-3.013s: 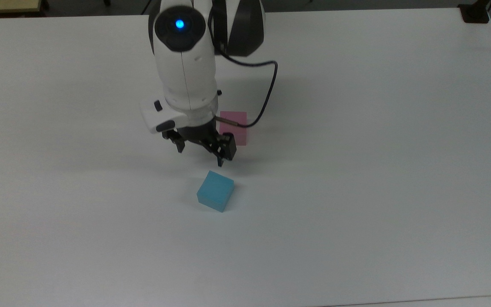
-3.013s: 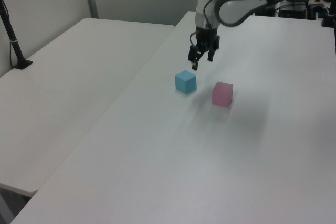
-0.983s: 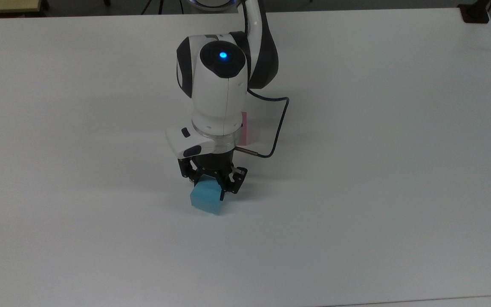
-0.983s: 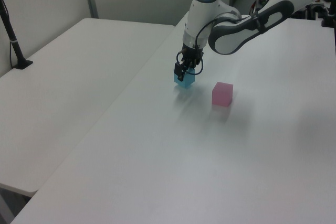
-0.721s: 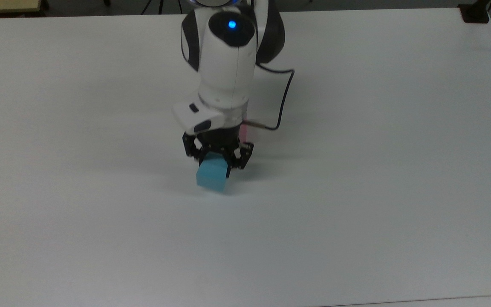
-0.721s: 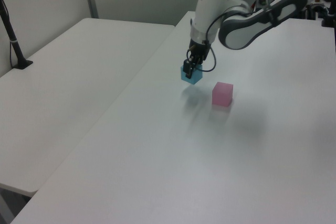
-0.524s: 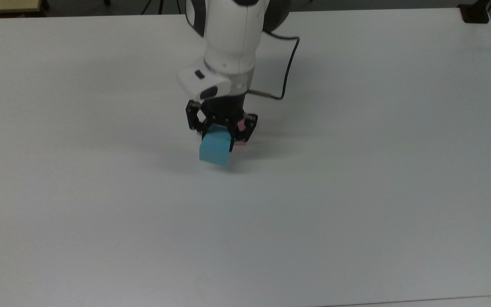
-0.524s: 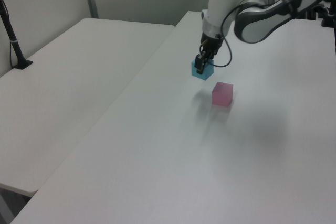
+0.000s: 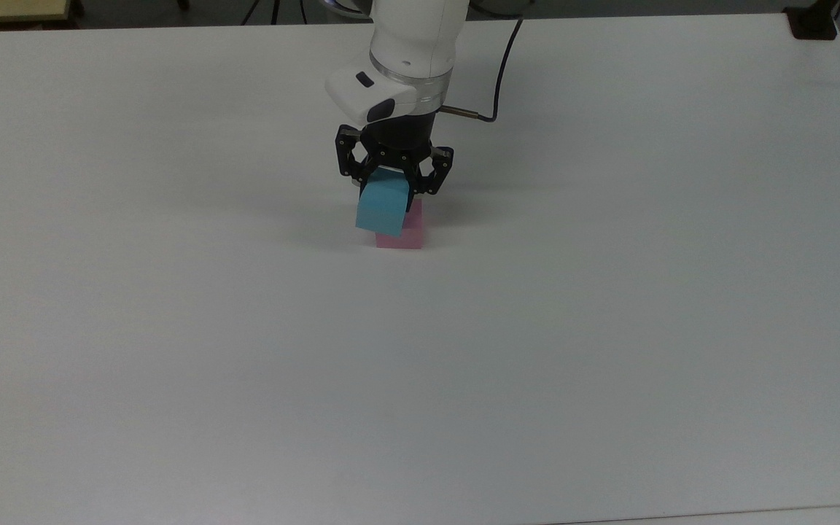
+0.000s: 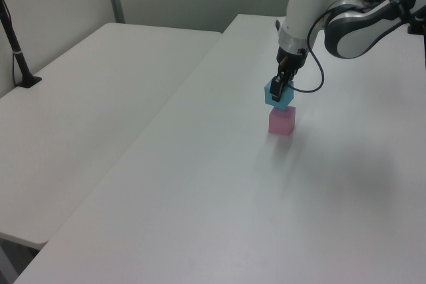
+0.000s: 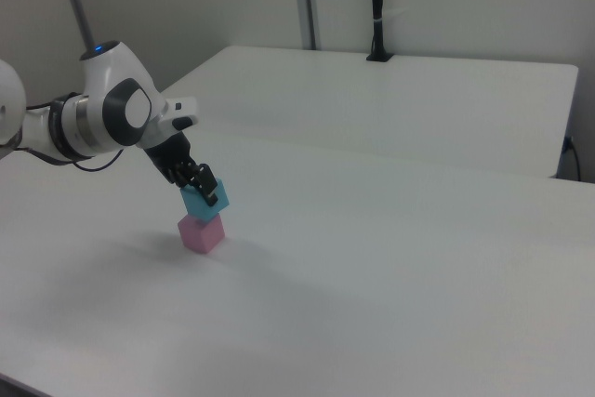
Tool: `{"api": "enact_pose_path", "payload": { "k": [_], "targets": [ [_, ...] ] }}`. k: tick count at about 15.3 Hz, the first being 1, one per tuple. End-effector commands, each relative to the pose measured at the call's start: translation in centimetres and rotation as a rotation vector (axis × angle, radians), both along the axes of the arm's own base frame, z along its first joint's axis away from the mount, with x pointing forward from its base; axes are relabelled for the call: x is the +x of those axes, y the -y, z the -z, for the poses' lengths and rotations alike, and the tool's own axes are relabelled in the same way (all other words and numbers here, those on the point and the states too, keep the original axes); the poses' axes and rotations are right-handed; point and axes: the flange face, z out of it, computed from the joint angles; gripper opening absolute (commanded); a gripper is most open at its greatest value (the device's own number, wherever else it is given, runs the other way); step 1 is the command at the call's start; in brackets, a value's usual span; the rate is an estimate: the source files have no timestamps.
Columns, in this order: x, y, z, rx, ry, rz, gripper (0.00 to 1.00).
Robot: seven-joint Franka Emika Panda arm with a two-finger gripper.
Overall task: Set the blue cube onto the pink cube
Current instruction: 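Lower the light-blue cube onto the pink cube and open gripper, then raise the open gripper up away from the stacked cubes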
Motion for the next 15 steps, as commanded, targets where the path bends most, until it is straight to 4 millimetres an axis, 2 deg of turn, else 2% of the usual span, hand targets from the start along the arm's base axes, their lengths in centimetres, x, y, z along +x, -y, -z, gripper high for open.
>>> {"api": "enact_pose_path", "payload": {
  "k": [1,2,5,7,11,15],
  "targets": [
    [-1.1,-1.6,1.1,0.007,-0.029,-0.028,0.94],
    [-1.1,-1.8,1.3,0.008,-0.031,-0.029,1.00],
    [-0.9,-1.8,1.0,0.039,-0.031,-0.005,1.00],
    [-0.3,-1.9,-0.3,0.056,-0.008,0.003,1.00],
    [1.1,-0.4,-4.6,0.042,-0.042,0.057,1.00],
    [1.3,0.8,-6.3,0.027,-0.055,0.063,1.00]
  ]
}}
